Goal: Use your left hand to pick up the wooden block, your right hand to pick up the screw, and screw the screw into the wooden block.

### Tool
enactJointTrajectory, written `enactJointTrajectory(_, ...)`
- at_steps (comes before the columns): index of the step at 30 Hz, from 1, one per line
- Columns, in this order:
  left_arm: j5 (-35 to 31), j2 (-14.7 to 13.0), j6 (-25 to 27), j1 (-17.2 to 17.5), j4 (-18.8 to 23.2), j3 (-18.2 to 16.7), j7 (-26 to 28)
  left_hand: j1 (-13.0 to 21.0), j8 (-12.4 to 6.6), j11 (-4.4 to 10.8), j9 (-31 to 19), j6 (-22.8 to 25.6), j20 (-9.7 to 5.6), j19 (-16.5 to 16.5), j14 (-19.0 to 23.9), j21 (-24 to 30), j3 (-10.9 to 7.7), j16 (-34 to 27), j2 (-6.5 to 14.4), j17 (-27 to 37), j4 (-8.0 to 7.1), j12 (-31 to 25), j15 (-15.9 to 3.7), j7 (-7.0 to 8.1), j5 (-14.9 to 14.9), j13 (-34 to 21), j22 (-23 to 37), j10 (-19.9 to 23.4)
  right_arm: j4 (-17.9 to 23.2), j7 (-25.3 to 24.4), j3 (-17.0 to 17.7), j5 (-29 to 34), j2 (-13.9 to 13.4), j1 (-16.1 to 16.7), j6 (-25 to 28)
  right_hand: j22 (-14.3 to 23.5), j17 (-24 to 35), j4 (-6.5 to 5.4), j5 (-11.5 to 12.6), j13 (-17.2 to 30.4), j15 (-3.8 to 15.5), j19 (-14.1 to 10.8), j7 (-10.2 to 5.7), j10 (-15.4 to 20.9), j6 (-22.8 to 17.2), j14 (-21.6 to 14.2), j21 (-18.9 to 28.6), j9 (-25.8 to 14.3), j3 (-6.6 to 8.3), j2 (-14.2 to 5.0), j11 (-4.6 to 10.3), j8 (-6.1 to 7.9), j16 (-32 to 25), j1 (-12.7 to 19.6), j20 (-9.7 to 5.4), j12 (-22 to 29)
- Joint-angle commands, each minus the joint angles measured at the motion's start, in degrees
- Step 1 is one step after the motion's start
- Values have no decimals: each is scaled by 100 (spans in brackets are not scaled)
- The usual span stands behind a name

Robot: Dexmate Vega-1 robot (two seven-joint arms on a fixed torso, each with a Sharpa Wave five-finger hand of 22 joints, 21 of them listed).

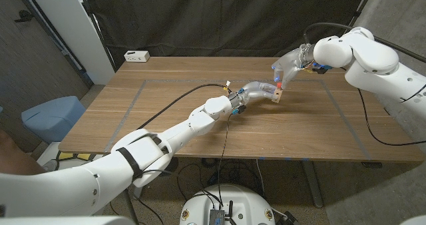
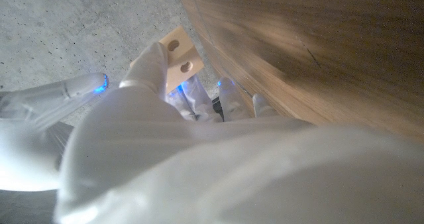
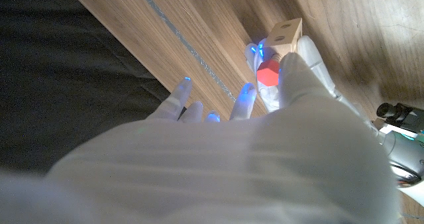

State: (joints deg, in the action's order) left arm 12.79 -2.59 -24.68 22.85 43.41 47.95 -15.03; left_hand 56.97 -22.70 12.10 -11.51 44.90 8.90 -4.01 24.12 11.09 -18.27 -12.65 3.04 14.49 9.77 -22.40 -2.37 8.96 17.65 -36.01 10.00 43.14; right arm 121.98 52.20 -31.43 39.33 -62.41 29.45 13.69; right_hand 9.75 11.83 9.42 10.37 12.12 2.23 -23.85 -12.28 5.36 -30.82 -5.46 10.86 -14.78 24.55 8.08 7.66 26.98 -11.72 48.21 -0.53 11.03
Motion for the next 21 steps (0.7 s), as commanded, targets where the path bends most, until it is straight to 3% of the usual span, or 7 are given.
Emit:
enactJointTrajectory(1,-4,-54,39,54,120,-2,8,-150,-51,1,-99,215,29,-10,28,38,-141,3,230,17,-113,-57,-421,20,21,-19,32,51,-62,-12,-15,81,24,-22,-179,8,12,20,39,14,257,-45,-10,66,-98,-77,28,-20,33,37,21,69,-32,72,-87,42)
enactJointTrajectory(15,-17,-104,96,111,273,6,37,-158,-49,4,-99,218,27,-6,36,37,-144,4,219,13,-109,-58,-423,20,24,-22,32,49,-54,-16,58,88,-16,22,-264,7,16,22,40,14,288,-73,5,150,-228,-139,32,-52,57,29,45,160,-57,131,-154,67)
enactJointTrajectory(21,-24,-109,104,116,304,14,39,-156,-47,3,-99,216,30,-7,27,37,-146,5,223,15,-108,-58,-426,10,25,-23,32,45,-50,-10,84,66,-25,38,-271,6,21,17,36,14,296,-143,29,192,-271,-166,52,-72,69,20,46,202,-68,155,-253,77)
